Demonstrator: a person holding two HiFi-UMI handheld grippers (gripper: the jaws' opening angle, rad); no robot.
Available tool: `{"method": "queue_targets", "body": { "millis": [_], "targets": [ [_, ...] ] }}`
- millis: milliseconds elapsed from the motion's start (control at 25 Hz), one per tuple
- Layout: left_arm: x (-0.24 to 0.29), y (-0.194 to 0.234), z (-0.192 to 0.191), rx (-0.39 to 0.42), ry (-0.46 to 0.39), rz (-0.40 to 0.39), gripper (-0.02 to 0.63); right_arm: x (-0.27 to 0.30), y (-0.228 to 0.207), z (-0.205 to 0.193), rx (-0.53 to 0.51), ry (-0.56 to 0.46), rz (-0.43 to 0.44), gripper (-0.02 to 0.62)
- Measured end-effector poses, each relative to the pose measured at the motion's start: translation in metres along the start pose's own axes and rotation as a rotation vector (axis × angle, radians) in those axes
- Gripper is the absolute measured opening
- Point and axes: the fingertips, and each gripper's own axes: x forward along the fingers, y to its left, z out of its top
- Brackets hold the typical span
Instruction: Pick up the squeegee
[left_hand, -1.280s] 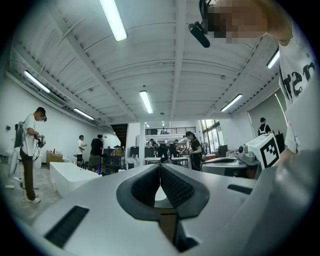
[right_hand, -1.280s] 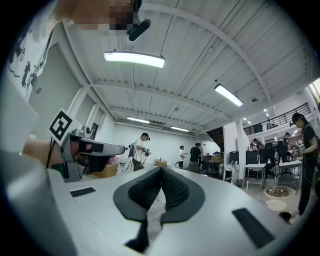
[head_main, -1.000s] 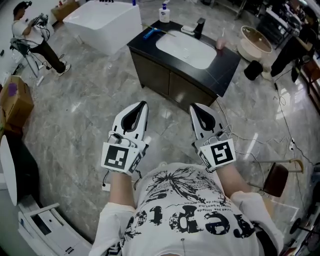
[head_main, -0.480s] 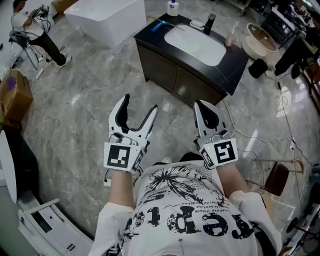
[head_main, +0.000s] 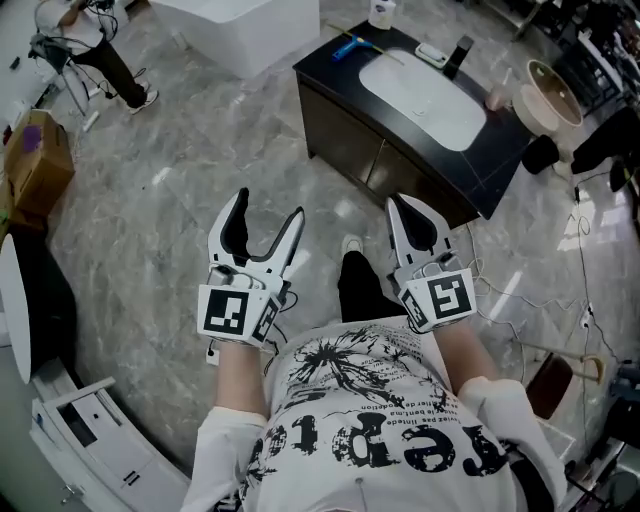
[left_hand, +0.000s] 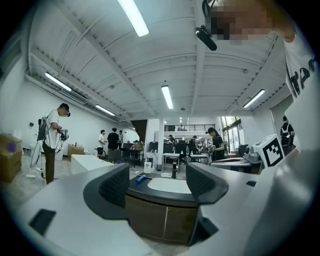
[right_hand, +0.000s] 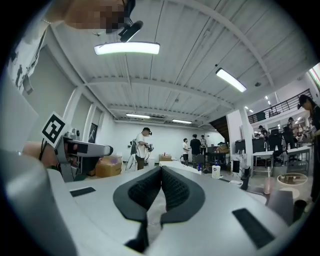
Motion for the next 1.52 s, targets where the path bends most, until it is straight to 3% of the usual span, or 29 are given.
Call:
{"method": "queue_targets", "body": {
  "millis": [360,560,800,1080,1520],
  "targets": [
    [0.187,0.087,0.017,0.023,0.04,0.075,0.341,0.186,-0.123,-0.001,0.035,0.043,0.095,0.015],
    [0.305,0.117,0.026,0.039,0.04,0.094,0.341,0.273,-0.213,0.004,0.029,0.033,0.1,0.015],
    [0.405,0.138,0.02,0.033,0.057,0.07,0.342,0.334,-0.282,0.001,0.018,0.041,0.073,0.015],
    [0.504,0.143,-0.004,0.034,0.136,-0.008,0.341,0.368,-0.346,-0.016,0.026,0.072,-0.012,0.015],
    [0.687,0.171,-0.066,0.136,0.314,-0.256,0.341,0.446,-0.468,-0.047,0.091,0.112,-0.279,0.015]
  ]
}}
